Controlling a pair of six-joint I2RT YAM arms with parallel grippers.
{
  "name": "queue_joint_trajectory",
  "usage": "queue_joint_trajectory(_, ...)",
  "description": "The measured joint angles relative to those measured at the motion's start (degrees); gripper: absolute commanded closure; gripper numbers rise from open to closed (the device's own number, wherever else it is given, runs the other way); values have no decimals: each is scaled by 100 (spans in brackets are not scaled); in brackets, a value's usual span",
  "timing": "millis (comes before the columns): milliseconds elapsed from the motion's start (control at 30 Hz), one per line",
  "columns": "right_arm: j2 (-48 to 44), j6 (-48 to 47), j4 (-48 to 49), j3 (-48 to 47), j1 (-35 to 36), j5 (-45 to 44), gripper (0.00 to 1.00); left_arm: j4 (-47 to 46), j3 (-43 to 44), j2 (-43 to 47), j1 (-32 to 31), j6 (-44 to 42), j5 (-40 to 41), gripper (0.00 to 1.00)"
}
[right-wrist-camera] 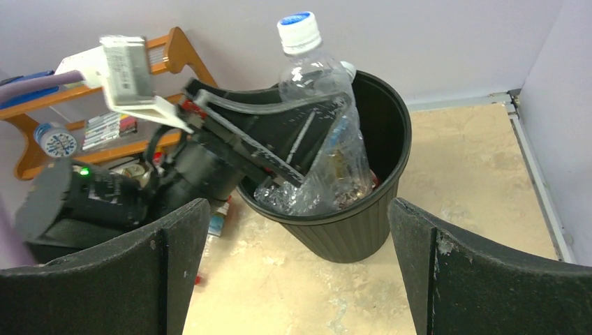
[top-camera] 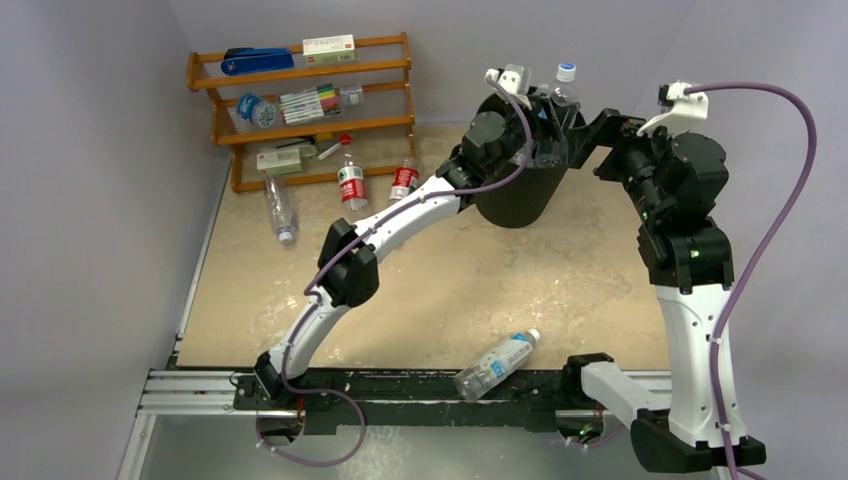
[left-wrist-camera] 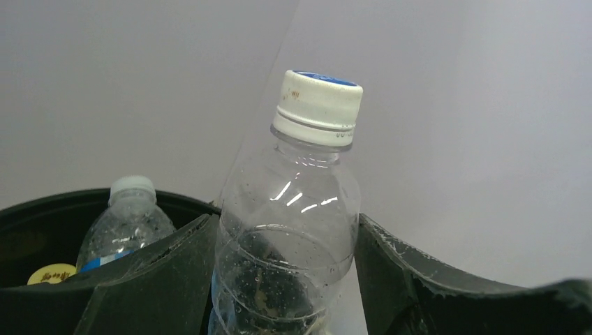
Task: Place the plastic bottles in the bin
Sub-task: Place the plastic bottle in the trash bin.
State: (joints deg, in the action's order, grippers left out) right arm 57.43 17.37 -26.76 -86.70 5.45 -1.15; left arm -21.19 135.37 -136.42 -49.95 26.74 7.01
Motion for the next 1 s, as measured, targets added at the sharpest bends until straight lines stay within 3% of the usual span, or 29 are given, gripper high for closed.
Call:
queue_joint_trajectory(300, -55, 0, 13, 85, 0, 90, 0, -28, 348, -570, 50, -146, 90, 23)
queue_joint_trajectory(500, -101, -2, 9, 85, 0, 98, 0, -654, -452, -374, 103, -214, 98, 13)
queue_joint_trajectory(733, -114, -50, -109, 50, 0, 313, 0, -267, -1561, 599, 151, -197, 35, 9)
queue_joint_trajectory(1000, 33, -216, -229, 173, 0, 1051, 0, 1370, -2124, 2450, 170, -238, 374, 9)
